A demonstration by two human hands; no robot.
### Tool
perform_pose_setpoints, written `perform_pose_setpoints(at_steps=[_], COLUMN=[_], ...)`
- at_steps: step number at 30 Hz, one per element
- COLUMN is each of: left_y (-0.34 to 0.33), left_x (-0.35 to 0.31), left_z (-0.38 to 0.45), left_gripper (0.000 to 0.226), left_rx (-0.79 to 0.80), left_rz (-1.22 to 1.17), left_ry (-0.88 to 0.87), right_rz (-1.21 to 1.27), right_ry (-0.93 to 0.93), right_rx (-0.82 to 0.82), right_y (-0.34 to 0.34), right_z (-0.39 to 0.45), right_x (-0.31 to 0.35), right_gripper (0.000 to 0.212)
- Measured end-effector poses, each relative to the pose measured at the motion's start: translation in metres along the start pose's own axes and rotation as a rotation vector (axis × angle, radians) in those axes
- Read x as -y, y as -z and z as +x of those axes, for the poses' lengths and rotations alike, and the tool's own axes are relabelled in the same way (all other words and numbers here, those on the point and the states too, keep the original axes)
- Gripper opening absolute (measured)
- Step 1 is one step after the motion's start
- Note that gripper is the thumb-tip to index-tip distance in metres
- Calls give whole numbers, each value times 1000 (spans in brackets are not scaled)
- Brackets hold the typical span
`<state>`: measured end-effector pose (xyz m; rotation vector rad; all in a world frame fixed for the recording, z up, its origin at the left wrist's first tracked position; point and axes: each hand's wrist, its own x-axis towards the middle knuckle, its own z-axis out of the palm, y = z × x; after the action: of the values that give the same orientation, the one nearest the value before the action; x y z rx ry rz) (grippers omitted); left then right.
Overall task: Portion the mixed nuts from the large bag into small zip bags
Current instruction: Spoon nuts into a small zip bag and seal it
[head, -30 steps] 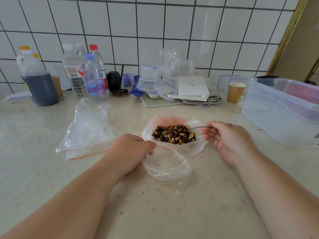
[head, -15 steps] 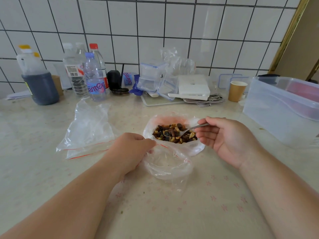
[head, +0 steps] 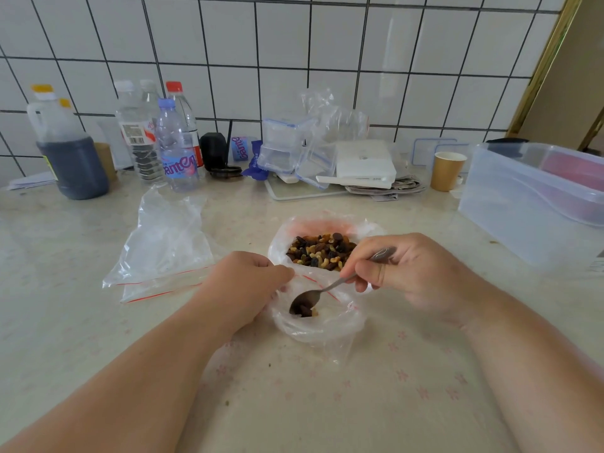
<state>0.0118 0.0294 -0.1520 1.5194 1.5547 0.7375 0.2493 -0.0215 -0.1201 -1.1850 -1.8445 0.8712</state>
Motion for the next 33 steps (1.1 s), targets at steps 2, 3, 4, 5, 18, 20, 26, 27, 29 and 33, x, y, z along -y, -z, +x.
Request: perform_pose_setpoints(at_steps=[2, 3, 4, 5, 18, 20, 26, 27, 29, 33], left_y=[0, 0, 0, 0, 0, 0, -1, -1, -1, -1], left_x=[1, 1, 1, 1, 0, 0, 1, 1, 2, 1], left_z=[0, 0, -1, -1, 0, 0, 1, 1, 1, 2], left_gripper=[27, 27, 27, 27, 30, 29, 28, 28, 29, 28], left_rx=[3, 6, 8, 9, 3, 6, 0, 1, 0, -7], left_rz=[-11, -14, -17, -19, 1, 6, 25, 27, 27, 26], left_ry=[-8, -12, -16, -19, -4, -8, -18, -17, -15, -13], right_rz=[69, 151, 253, 344, -132, -255, -485, -444, -336, -105], right_ry=[33, 35, 25, 11, -168, -165, -91, -127, -225, -300], right_rx=[-52, -114, -191, -283, -759, -713, -571, -578, -613, -721], right_y=[2, 5, 7, 9, 13, 11, -1, -1, 4, 14], right_z=[1, 3, 4, 6, 9, 8, 14, 15, 17, 19], right_x=[-2, -4, -5, -6, -16, -17, -22, -23, -25, -32], right_gripper=[15, 18, 20, 21, 18, 17, 14, 15, 18, 26])
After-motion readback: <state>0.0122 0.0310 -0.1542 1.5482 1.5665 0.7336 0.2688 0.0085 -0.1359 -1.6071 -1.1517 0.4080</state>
